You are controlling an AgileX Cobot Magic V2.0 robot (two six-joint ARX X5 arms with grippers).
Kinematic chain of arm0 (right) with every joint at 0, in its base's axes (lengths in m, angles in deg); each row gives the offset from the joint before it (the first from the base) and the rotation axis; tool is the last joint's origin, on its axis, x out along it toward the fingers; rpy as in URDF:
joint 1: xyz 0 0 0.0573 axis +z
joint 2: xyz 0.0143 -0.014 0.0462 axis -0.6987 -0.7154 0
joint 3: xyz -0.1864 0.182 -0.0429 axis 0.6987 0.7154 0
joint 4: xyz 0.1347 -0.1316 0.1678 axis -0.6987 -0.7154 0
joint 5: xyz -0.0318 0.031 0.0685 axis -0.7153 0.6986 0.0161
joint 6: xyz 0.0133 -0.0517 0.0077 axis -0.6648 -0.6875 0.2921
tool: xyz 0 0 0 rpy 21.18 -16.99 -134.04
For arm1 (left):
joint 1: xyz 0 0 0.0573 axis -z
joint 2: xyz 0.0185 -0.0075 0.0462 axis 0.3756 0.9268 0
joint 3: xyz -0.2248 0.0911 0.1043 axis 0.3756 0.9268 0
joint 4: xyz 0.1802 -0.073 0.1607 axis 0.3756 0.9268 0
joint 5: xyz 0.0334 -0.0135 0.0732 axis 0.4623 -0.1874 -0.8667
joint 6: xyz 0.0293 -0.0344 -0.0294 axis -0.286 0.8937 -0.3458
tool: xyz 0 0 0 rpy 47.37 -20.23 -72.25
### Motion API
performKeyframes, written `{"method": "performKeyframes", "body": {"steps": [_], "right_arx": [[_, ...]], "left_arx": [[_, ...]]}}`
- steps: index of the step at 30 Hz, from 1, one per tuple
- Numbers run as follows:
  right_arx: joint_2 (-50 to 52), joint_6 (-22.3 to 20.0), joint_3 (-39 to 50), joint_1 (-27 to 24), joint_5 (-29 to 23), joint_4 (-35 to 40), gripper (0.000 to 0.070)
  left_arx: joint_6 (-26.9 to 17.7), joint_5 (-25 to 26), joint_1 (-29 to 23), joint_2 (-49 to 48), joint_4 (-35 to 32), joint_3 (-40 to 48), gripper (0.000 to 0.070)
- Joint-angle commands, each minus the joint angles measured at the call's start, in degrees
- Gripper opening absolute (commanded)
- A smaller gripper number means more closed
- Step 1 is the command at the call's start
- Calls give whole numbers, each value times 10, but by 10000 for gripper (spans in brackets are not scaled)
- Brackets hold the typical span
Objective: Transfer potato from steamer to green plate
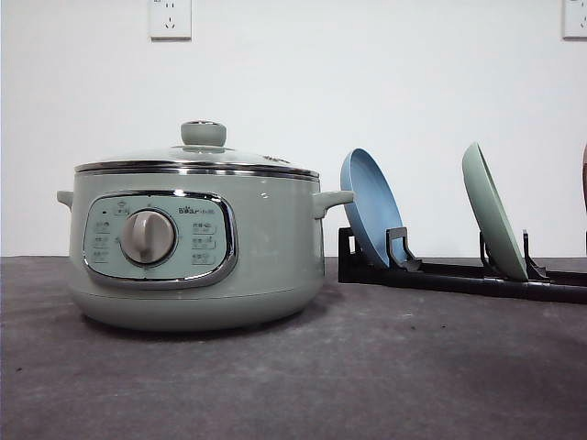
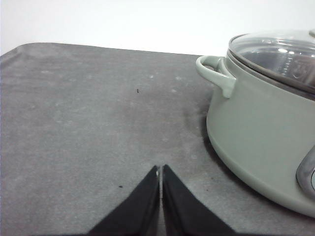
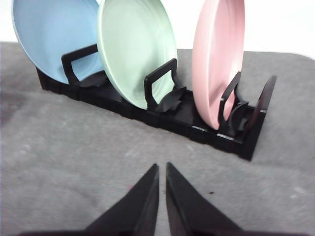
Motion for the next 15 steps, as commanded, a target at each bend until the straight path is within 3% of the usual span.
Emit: {"method": "performKeyframes", "body": {"steps": [1,4,7,10,15], "right_arx": [[1,45,2,-1,5,3,15],[1,75,2,-1,24,6,14],[1,84,0,-1,59,7,14],[1,123,-7,0,76,8,13],[0,180,-45,17,78,5,4]], "left_arx": [[28,1,-1,-1,-5,12,0],[73,1,-1,-1,-17,12,0],[94,7,-1,-1,-24,12,0],[118,31,-1,-1,-24,11,0],[224,53,6,0,-27,-7,1]]}}
